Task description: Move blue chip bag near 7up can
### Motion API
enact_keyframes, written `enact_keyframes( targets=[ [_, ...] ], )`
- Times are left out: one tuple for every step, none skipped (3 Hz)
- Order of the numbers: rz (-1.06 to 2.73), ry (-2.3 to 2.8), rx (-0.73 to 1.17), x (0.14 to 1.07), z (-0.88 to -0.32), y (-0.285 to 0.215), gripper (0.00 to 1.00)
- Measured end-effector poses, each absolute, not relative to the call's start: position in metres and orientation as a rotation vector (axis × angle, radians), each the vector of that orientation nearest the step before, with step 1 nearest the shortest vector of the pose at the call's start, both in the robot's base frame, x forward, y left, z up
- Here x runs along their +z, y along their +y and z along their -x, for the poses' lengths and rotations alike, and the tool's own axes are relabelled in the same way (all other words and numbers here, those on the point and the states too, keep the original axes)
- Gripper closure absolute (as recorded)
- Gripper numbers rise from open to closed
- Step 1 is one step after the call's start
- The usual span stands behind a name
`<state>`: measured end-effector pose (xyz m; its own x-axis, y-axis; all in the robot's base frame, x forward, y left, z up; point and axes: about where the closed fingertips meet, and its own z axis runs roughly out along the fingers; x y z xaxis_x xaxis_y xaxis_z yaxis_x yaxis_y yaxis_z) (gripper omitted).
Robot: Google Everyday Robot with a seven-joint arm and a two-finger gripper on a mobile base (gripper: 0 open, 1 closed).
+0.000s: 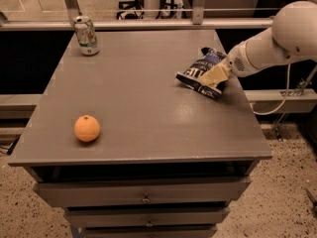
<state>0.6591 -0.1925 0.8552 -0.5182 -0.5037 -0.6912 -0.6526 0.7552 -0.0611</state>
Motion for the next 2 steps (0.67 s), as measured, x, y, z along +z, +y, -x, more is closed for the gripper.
enact_keyframes(
  targets=[
    [0.861,2.214,0.272,0.857,-0.661,-0.189,0.71],
    [0.890,2.148,0.275,0.880,-0.662,-0.183,0.95]
  ],
)
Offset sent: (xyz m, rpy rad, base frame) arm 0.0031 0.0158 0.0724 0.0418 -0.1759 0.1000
